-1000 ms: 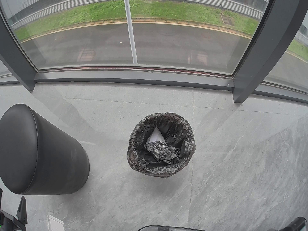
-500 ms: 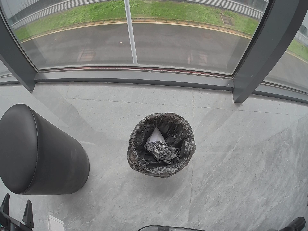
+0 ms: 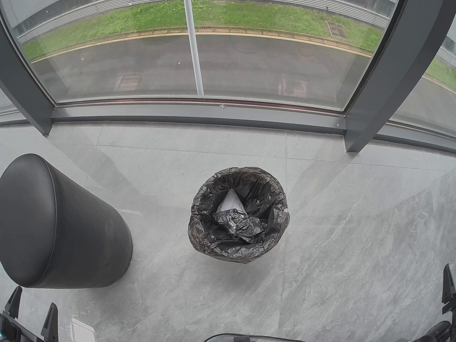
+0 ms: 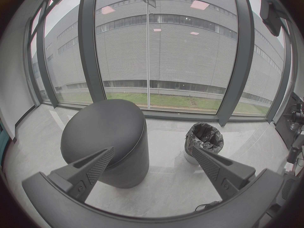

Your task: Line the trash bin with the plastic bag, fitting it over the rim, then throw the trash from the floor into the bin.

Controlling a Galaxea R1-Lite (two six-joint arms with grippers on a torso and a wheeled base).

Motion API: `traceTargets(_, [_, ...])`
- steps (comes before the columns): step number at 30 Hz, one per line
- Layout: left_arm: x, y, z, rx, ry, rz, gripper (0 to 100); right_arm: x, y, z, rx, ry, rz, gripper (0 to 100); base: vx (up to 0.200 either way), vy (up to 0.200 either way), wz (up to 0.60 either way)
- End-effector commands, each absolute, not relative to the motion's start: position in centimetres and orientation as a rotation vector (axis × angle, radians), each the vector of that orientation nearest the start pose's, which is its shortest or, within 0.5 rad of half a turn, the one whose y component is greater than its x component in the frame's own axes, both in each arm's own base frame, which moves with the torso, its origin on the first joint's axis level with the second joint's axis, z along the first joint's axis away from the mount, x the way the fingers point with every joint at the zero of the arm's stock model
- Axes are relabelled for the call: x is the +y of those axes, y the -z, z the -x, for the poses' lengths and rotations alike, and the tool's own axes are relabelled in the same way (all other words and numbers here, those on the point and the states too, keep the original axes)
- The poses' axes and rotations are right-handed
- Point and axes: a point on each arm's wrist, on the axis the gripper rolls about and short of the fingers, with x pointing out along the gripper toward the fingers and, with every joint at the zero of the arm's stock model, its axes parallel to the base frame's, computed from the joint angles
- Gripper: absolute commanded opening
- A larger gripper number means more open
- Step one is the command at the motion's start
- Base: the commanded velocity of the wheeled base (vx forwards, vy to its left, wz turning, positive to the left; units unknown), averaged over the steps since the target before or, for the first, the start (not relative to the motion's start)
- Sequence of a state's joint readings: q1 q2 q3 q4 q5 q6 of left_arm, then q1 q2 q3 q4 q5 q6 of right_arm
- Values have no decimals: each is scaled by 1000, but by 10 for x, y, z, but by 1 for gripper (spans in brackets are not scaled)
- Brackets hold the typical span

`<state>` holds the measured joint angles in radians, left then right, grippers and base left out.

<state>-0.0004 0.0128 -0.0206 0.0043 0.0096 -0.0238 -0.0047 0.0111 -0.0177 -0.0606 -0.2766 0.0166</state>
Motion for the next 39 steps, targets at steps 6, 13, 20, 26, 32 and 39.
traceTargets(6, [0, -77, 23, -16, -7, 49, 100, -4, -82, 23, -49, 192, 24, 100, 0, 0, 0])
traceTargets(13, [0, -77, 23, -16, -10, 43, 100, -2, -81, 23, -45, 111, 39, 100, 0, 0, 0])
traceTargets(20, [0, -77, 23, -15, 6, 25, 100, 1, -76, 23, 0, -49, 66, 100, 0, 0, 0])
traceTargets(26, [0, -77, 23, -8, 8, 29, 100, 1, -76, 23, 0, -32, 12, 100, 0, 0, 0])
traceTargets(32, [0, -77, 23, -12, -6, 35, 100, 0, -76, 23, -2, -5, -14, 100, 0, 0, 0])
traceTargets(39, [0, -78, 23, -23, -6, 34, 100, 0, -76, 23, 1, -3, 25, 100, 0, 0, 0])
